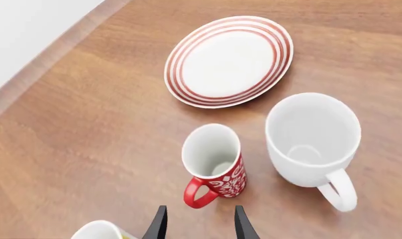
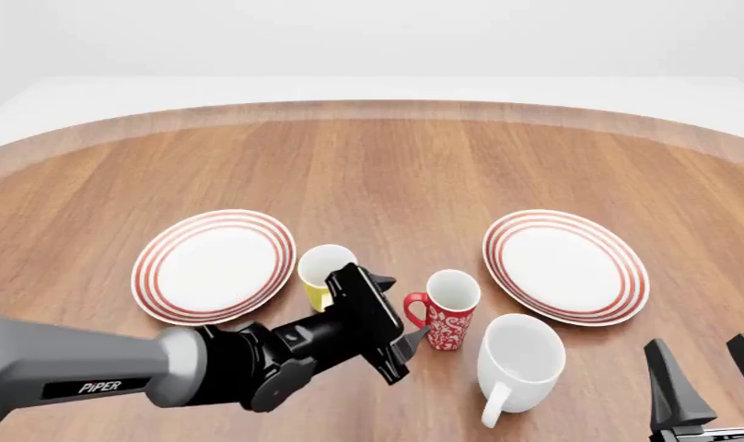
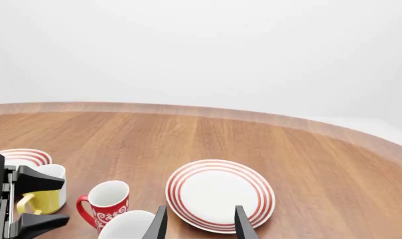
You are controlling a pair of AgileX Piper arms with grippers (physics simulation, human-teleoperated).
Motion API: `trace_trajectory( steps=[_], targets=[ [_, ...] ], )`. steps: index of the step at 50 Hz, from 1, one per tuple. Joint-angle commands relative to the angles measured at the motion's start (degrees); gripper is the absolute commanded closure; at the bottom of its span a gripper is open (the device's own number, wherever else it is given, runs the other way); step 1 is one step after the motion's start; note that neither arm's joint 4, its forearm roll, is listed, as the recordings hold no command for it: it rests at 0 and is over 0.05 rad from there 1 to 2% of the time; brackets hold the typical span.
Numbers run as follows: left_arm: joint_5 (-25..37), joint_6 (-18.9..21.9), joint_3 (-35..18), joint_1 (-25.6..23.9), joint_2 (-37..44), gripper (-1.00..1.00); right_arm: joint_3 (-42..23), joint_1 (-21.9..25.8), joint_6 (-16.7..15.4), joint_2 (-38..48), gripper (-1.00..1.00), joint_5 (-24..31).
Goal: Put the red mug on the left plate.
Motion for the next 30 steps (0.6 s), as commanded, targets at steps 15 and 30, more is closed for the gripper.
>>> trace_trajectory(
  steps=[15,30],
  targets=[
    [0.7,0.1,-5.1,2.0,6.4,-1.0,0.0,0.4,-0.3,0.0,-1.0,-0.6],
    [0.7,-0.3,-4.1,0.6,6.3,-1.0,0.0,0.3,-0.4,0.0,-1.0,-0.7]
  ],
)
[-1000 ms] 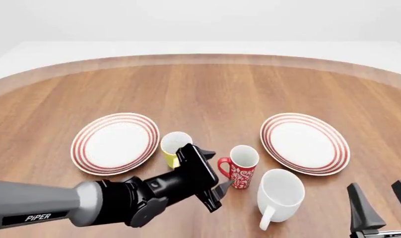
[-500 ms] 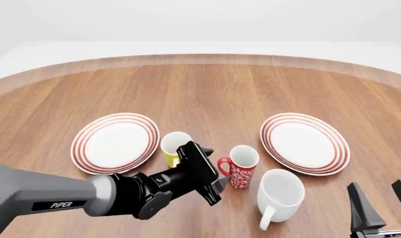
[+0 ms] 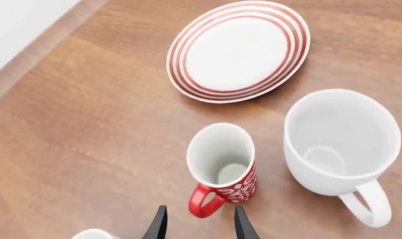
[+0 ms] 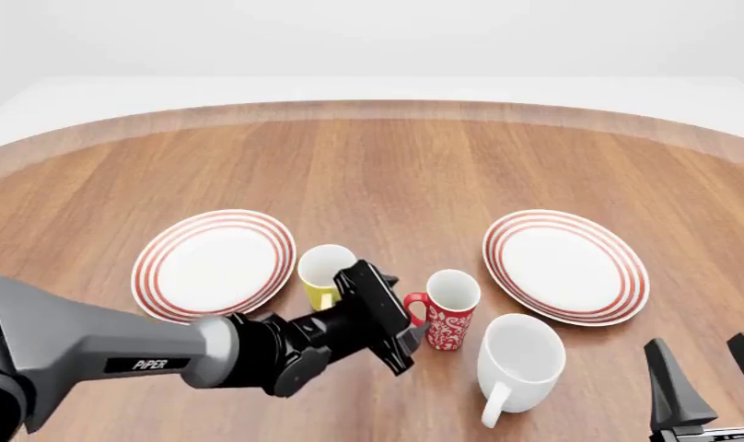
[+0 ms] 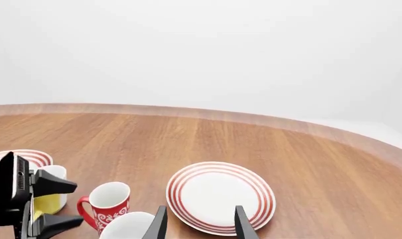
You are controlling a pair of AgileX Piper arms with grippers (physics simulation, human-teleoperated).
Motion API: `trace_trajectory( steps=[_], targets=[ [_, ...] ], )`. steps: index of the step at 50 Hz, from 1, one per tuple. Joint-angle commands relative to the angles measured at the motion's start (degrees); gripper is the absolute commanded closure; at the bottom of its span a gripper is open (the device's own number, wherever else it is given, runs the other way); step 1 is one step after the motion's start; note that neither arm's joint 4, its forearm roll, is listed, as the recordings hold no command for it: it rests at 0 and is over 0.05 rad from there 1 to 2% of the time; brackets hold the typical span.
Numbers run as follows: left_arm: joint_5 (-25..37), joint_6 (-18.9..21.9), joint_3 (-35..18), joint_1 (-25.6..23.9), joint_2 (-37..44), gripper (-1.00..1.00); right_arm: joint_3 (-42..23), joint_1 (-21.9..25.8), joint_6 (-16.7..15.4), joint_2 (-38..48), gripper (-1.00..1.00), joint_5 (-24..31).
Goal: Put the red mug on the left plate.
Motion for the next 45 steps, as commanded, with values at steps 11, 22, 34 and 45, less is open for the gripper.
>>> trace_trajectory(
  steps=[11,22,34,45],
  targets=[
    [0.4,-0.6,-0.3,-1.0,1.0,-1.0,0.0,-0.1,-0.1,0.0,-1.0,-0.1],
    [1.9,-1.1,-3.7,-0.6,3.6,-1.0,-1.2,0.1,-0.2,0.0,-1.0,0.8],
    [2.1,-1.3,-3.8,-0.2,4.3,-1.0,-0.3,0.1,-0.2,0.0,-1.0,-0.2],
    [0.7,-2.7,-0.2,-1.3,2.4,-1.0,-0.3,0.1,-0.4,0.0,-1.0,-0.6]
  ],
)
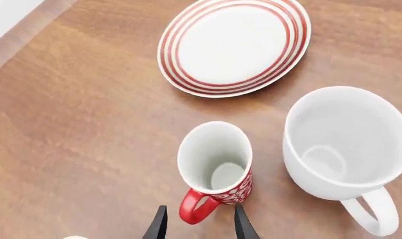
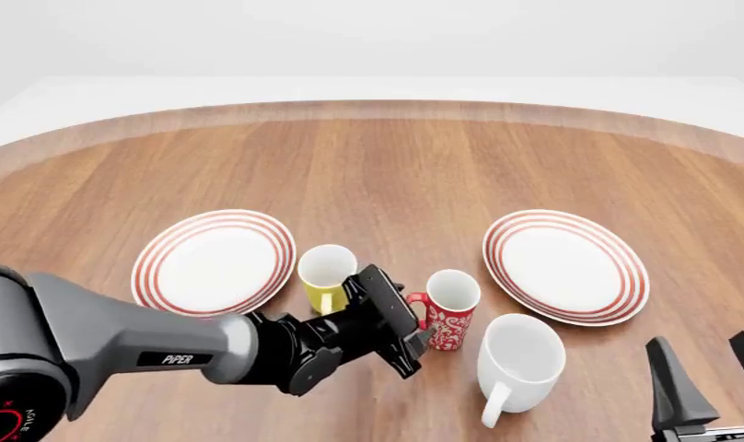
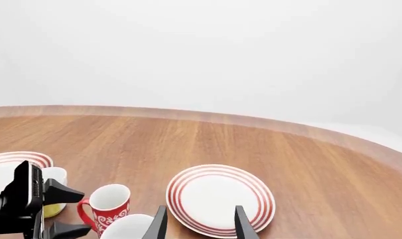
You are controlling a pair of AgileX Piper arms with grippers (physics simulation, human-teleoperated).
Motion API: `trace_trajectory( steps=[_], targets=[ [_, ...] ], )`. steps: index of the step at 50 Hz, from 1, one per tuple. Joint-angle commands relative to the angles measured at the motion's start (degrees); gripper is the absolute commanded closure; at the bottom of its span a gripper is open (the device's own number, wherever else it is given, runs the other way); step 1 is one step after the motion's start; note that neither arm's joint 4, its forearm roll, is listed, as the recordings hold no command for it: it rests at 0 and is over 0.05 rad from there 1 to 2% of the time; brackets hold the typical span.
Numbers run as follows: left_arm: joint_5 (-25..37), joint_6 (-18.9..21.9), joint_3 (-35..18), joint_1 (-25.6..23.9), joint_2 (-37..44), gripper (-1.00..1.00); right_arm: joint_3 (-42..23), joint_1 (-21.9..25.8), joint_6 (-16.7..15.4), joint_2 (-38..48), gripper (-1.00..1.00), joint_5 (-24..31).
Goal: Put the red mug on the left plate.
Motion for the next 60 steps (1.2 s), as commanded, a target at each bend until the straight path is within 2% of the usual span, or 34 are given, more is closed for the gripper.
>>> trace_trajectory(
  steps=[1,20,32,36,42,47,50,60],
  targets=[
    [-1.1,-0.9,2.6,-0.7,-1.3,1.0,0.0,0.0,-0.2,0.0,-1.0,-0.3],
    [0.6,-1.7,-0.3,-0.4,-0.5,1.0,-0.3,0.0,-0.5,0.0,-1.0,-0.5],
    [2.6,-4.0,-3.4,1.4,-1.0,1.0,-0.3,0.1,-0.7,0.0,-1.0,-0.6],
    [2.6,-4.2,-3.3,1.6,-1.2,1.0,-1.0,0.1,-0.8,0.0,-1.0,0.0],
    [3.0,-8.1,-3.4,2.1,-3.3,1.0,-1.4,0.1,-1.0,0.0,-1.0,0.4],
    [2.5,-8.4,-1.7,2.0,-5.4,1.0,-0.3,0.1,-1.1,0.0,-1.0,-0.7],
    [2.4,-11.2,-0.7,2.0,-7.4,1.0,-1.0,0.2,-1.1,0.0,-1.0,0.0],
    [3.0,-10.9,-1.2,2.9,-9.1,1.0,-0.3,0.2,-1.2,0.0,-1.0,-0.6]
  ],
)
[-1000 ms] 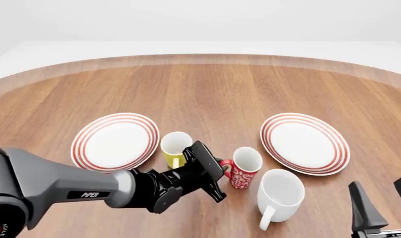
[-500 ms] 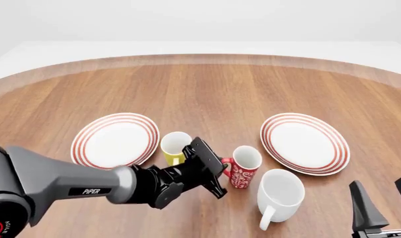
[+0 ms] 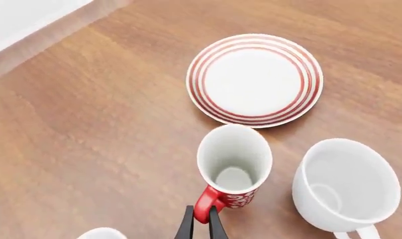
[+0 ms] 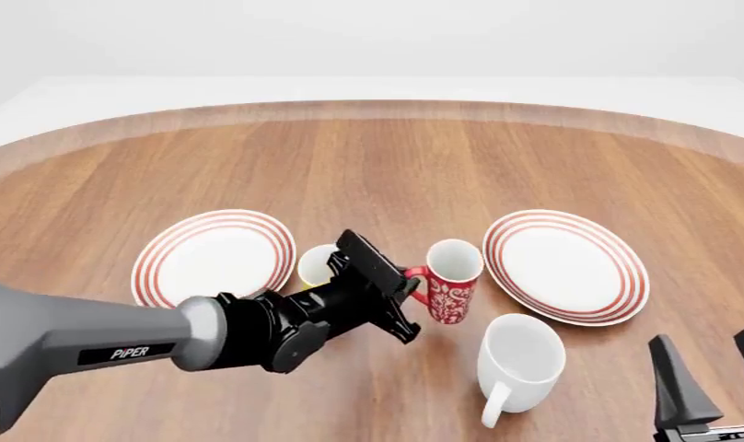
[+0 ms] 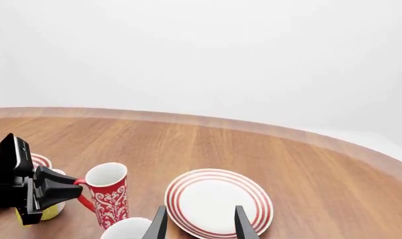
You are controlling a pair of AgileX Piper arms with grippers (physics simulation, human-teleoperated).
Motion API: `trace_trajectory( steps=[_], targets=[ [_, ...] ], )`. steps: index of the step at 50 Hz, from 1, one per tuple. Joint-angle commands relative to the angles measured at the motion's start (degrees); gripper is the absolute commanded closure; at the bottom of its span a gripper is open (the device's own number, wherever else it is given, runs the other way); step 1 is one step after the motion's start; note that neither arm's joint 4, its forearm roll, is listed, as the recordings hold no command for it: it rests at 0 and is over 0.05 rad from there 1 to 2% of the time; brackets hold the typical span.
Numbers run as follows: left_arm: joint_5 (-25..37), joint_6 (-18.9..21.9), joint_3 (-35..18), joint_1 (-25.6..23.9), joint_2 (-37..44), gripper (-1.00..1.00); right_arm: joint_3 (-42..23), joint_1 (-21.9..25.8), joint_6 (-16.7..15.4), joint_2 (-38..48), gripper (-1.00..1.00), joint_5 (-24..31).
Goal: Put the red mug on the left plate.
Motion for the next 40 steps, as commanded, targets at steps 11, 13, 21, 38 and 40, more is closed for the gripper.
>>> trace_trajectory(
  steps=[11,13,21,38,40],
  targets=[
    [0.9,-2.3,0.5,2.0,-6.2,1.0,0.6,0.1,-0.3,0.0,-1.0,-0.3],
    [0.9,-2.2,0.7,2.1,-6.5,1.0,-0.6,0.1,-0.3,0.0,-1.0,0.9],
    [0.4,-1.2,1.3,4.3,-8.2,1.0,0.7,0.3,-0.5,0.0,-1.0,-0.4],
    [-0.3,-0.4,2.9,8.6,-12.6,1.0,0.8,0.3,-0.8,0.0,-1.0,-0.5],
    [-0.4,-0.2,3.1,9.0,-13.2,1.0,0.8,0.3,-0.8,0.0,-1.0,-0.5]
  ],
)
